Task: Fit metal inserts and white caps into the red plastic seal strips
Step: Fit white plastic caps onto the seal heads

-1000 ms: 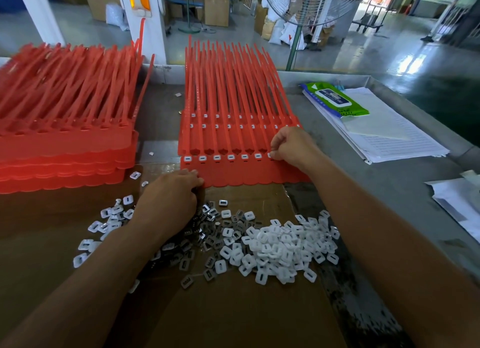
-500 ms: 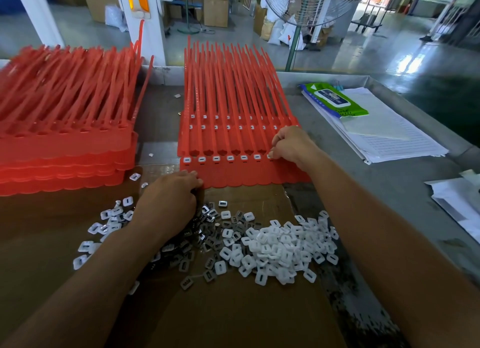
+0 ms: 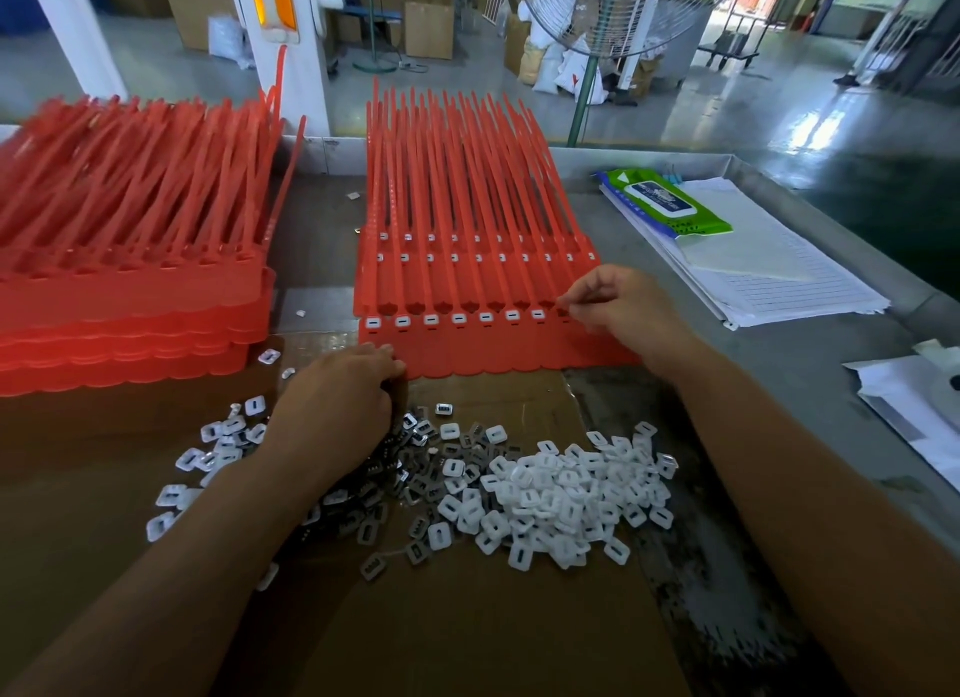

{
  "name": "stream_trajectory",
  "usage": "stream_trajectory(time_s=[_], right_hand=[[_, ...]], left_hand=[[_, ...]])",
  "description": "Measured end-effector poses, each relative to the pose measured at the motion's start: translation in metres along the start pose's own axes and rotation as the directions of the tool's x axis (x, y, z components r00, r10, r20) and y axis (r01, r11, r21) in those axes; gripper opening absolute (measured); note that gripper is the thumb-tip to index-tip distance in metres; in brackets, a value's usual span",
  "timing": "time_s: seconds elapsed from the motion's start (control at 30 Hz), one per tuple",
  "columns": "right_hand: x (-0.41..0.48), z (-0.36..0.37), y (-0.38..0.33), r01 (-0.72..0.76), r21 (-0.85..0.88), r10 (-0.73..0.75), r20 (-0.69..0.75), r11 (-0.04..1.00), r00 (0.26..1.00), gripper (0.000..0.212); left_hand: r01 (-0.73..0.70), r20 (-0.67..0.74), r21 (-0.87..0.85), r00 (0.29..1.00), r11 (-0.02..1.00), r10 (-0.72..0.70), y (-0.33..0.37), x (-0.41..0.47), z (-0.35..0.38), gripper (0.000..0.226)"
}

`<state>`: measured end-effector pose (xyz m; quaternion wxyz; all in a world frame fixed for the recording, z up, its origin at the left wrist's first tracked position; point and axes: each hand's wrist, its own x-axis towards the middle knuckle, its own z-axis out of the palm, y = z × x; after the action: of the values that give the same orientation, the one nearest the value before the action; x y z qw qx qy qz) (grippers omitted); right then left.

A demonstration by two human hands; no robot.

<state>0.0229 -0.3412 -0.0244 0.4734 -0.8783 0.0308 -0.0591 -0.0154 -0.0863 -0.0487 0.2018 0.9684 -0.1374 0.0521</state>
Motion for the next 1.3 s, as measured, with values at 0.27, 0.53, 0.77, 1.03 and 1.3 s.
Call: stream_trajectory(time_s=[0.27,0.53,0.77,1.03,1.3], right_hand=[[-0.051,-0.031,-0.008,0.038,-0.225,0.046,0.358,0.974,0.933,0.024],[-0.073,-0.052,0.006,-0.018,-0.259,0.115,0.365,0.966,0.924,0.02],[-0.071,-0.044,0.015,-0.02,-0.321,0.135,0.341,0.947,0.93,0.026],[-0.069,-0.048,0.015,-0.032,-0.355,0.171,0.368,0.934,0.914,0.024],[-0.052,-0.044,0.007,-0.051,-0.163,0.08,0.177,0.985,0.981,0.01]], left_hand=[[-0.009,0.009,0.024,1.0,1.0,0.009,-0.001,0.001,0.0,0.044],[-0.014,0.008,0.028,1.0,1.0,0.014,-0.002,0.001,0.001,0.043],[-0.006,0.015,0.026,1.0,1.0,0.006,-0.001,0.001,0.0,0.043],[-0.017,0.009,0.021,1.0,1.0,0.017,-0.003,-0.001,0.001,0.043],[-0.014,0.009,0.036,1.0,0.999,0.014,-0.002,0.0,0.001,0.043]])
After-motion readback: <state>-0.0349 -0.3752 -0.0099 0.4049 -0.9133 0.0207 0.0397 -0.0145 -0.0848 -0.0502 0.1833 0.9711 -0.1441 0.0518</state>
